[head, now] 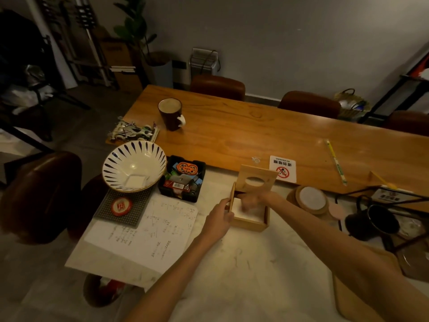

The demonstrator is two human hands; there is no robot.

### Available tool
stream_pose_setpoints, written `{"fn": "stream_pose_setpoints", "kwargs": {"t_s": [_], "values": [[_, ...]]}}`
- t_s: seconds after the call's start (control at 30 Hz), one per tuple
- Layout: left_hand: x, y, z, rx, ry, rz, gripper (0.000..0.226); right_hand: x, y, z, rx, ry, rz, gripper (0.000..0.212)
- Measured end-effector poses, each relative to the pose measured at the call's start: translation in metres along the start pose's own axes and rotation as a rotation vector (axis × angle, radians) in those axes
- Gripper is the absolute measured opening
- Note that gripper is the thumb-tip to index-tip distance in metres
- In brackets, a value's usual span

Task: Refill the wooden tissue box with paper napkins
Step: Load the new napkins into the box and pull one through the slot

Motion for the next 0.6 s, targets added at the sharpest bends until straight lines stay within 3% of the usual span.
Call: {"fn": "stream_pose_setpoints", "kwargs": {"t_s": [0.1,0.17,0.27,0.33,0.37,0.5,0.6], "values": [[-0.001,0.000,0.001,0.004,0.003,0.009,0.046,0.009,0.029,-0.012,0.050,0.142,0.013,0.041],[-0.002,0.001,0.000,0.012,0.008,0.014,0.045,0.008,0.066,-0.022,0.078,0.132,0.055,0.014],[-0.004,0.000,-0.002,0.023,0.010,0.018,0.044,0.001,0.069,-0.024,0.049,0.149,0.074,0.021],[-0.004,0.000,-0.002,0.021,0.003,0.015,0.044,-0.007,0.059,-0.023,0.127,0.112,0.118,0.061],[-0.004,-0.001,-0.002,0.018,-0.002,0.014,0.043,-0.012,0.062,-0.025,0.155,0.109,0.152,0.068],[-0.005,0.000,-0.004,0.030,0.013,0.005,0.043,-0.024,0.059,-0.024,0.154,-0.059,0.298,0.065],[-0.005,0.000,-0.003,0.034,0.009,-0.004,0.045,-0.022,0.060,-0.020,0.150,-0.135,0.292,0.058]]}}
Point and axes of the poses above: each hand's wrist, its own y-axis away from the middle knuckle, its own x-axis out of the back of the hand, z = x × y, the point moved 2 cm from there along -y, towards the middle knuckle, and after that the axes turned 6 degrees about -x, right-handed, at the moved point
